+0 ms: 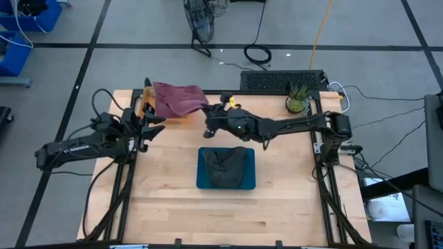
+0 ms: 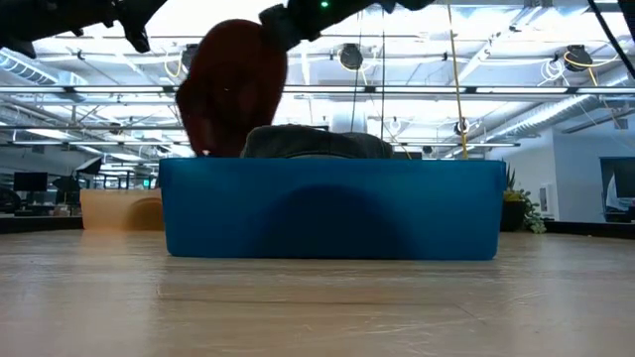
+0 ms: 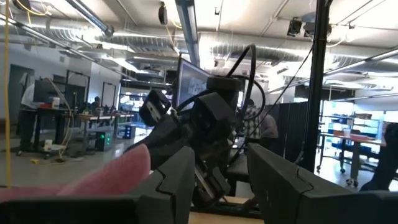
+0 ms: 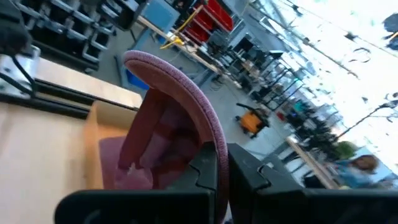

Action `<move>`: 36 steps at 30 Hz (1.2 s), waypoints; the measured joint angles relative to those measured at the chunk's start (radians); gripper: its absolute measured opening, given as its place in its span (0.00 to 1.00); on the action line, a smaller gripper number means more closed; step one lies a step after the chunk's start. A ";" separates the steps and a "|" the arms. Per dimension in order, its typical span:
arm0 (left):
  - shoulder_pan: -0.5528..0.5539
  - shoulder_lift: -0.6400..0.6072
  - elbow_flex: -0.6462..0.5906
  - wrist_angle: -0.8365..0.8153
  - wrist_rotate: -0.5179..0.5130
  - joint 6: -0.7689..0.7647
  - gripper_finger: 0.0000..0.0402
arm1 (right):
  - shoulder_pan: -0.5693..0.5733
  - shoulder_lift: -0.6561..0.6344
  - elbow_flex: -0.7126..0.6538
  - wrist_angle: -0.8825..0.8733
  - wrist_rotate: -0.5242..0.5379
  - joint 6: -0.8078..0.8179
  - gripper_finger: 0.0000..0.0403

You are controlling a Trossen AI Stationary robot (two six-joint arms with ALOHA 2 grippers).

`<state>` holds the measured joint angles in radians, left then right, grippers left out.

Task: Pick & Place hat
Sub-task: Put the red cap into the orange bin

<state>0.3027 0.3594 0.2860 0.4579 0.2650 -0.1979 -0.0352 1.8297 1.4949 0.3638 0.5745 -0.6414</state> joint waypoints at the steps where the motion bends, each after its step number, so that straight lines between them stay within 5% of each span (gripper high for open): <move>1: 0.000 -0.010 0.000 -0.012 -0.001 0.004 0.37 | -0.003 0.012 0.020 -0.011 -0.014 0.013 0.01; 13: 0.000 -0.081 0.000 -0.111 -0.030 -0.005 0.37 | -0.056 0.219 0.257 -0.085 -0.055 -0.008 0.01; 26: 0.000 -0.081 0.000 -0.190 -0.074 0.014 0.37 | -0.138 0.232 0.268 0.043 -0.166 0.046 0.01; 36: 0.000 -0.080 0.000 -0.195 -0.144 0.056 0.37 | -0.136 0.269 0.268 -0.016 -0.212 0.102 0.02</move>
<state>0.3023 0.2792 0.2859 0.2626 0.1207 -0.1424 -0.1711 2.0992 1.7634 0.3474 0.3630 -0.5396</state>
